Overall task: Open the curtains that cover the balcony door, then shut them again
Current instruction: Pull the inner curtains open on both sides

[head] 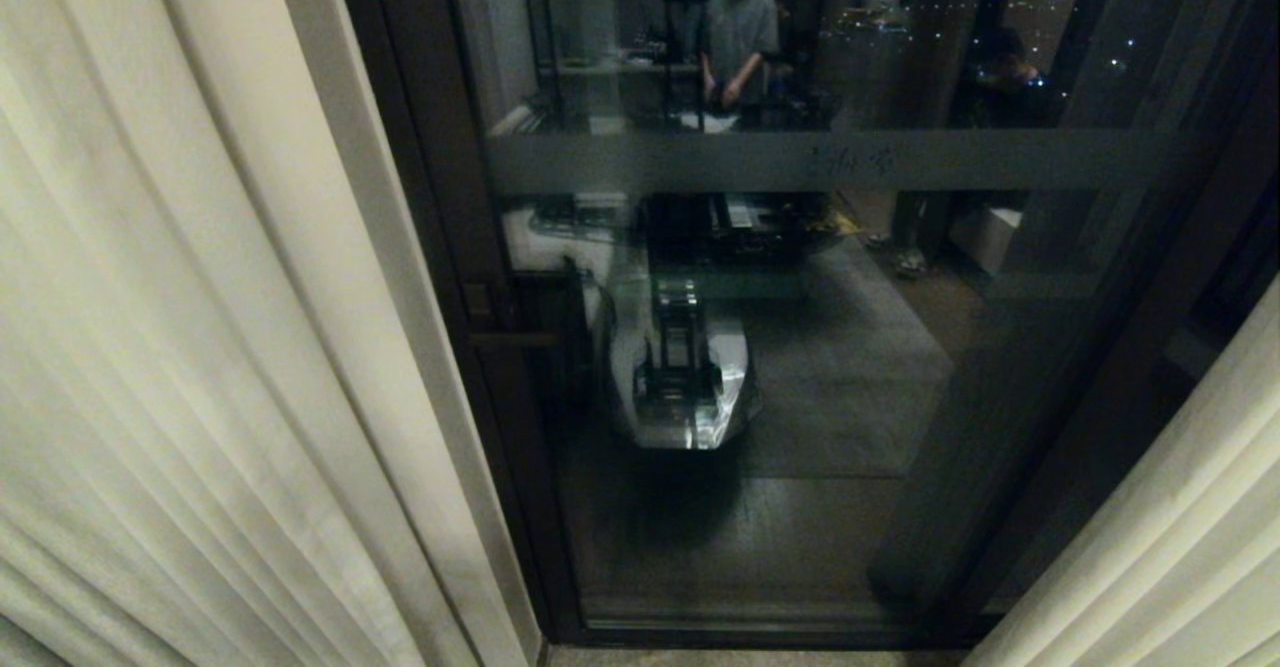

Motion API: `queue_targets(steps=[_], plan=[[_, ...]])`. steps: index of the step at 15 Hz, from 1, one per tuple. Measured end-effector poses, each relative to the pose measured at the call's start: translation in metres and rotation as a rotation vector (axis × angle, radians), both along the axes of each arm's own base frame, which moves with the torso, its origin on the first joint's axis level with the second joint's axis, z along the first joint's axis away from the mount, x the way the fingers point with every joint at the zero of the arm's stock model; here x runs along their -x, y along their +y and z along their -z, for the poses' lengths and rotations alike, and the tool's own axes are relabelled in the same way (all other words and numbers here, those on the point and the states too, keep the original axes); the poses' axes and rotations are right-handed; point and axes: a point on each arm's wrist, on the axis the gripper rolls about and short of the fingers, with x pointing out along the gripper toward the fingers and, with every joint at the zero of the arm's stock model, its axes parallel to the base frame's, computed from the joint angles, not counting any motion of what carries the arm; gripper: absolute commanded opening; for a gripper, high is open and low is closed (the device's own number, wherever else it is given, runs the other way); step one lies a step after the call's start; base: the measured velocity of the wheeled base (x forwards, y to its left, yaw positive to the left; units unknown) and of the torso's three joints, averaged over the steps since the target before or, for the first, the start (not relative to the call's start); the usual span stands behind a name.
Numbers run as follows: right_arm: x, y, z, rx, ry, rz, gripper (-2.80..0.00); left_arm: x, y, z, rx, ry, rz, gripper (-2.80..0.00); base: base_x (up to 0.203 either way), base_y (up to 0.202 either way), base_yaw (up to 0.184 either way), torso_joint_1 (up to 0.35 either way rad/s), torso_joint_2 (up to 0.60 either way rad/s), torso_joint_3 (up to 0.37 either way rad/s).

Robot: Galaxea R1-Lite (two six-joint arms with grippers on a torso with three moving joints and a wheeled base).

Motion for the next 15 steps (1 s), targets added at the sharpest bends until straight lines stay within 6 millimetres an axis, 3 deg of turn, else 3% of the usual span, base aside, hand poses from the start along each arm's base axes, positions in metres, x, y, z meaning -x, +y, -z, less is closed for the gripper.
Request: queue_targets(steps=[15], plan=[[0.0000, 0.0000, 0.0000, 0.000, 0.000, 0.000, -2.80, 0.0001, 0.0000, 0.0001, 0.007, 0.000, 0.000, -2.80, 0.000, 0.000, 0.000, 0.000, 0.00, 0.000]])
